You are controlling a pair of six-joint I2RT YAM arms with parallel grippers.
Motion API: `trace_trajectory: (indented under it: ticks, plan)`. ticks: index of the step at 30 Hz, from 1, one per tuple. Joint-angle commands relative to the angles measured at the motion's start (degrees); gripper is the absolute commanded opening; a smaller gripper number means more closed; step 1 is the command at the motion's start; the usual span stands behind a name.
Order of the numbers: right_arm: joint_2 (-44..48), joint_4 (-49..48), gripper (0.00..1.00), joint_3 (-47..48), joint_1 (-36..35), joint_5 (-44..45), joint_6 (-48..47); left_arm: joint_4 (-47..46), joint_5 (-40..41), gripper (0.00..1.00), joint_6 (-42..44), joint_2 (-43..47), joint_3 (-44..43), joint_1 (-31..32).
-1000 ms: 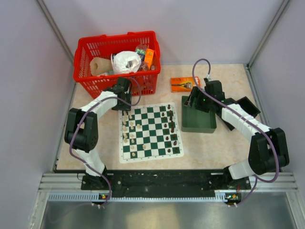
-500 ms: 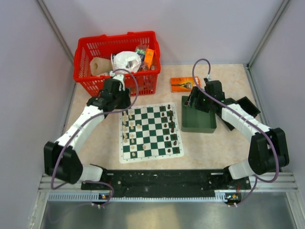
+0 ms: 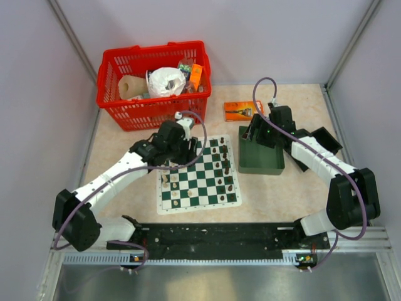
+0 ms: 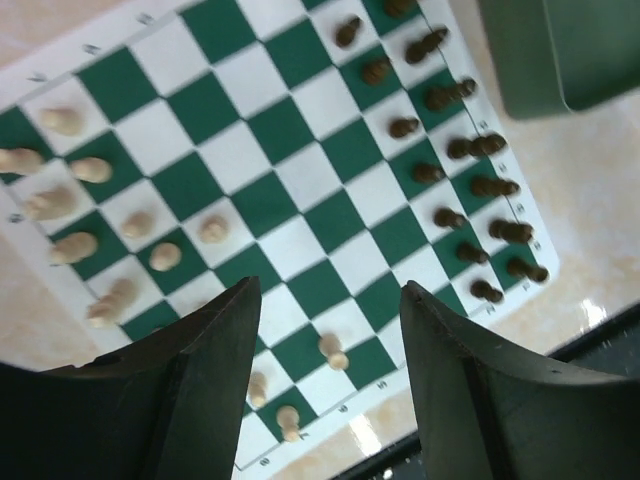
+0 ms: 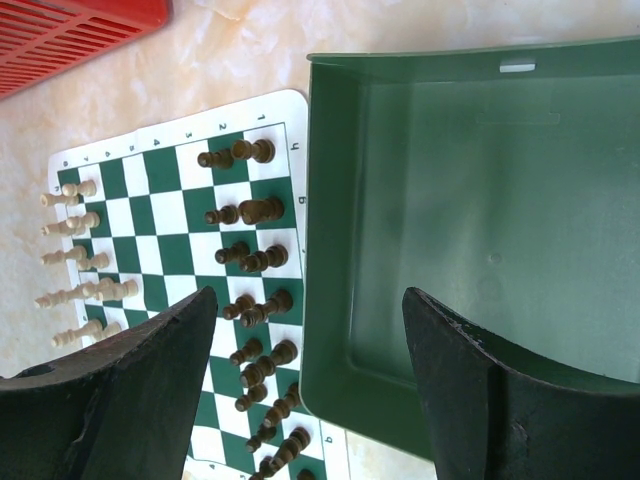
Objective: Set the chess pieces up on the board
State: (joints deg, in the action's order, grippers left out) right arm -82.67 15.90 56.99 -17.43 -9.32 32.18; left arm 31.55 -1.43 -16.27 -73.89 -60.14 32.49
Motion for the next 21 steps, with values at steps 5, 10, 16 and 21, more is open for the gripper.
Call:
trace_trajectory:
  ticks: [5, 10, 16, 21]
  plan:
    - [2.52, -0.7, 0.75, -0.92, 0.12, -0.26, 0.42, 3.69, -2.61, 0.61, -5.34, 1.2, 6.61, 8.37]
    - [3.83, -0.87, 0.75, -1.8, 0.12, -0.52, 0.42, 2.56, -0.42, 0.6, -8.24, 0.94, 9.51, 10.66]
    - [6.56, -1.31, 0.75, -4.08, 0.12, -1.4, -0.1, 1.06, 8.96, 0.6, -9.21, -1.78, 7.24, 10.66]
    - [7.96, -2.19, 0.75, -5.66, 0.12, -2.98, -0.28, -0.69, 17.77, 0.62, -6.59, -5.73, 2.14, 9.53]
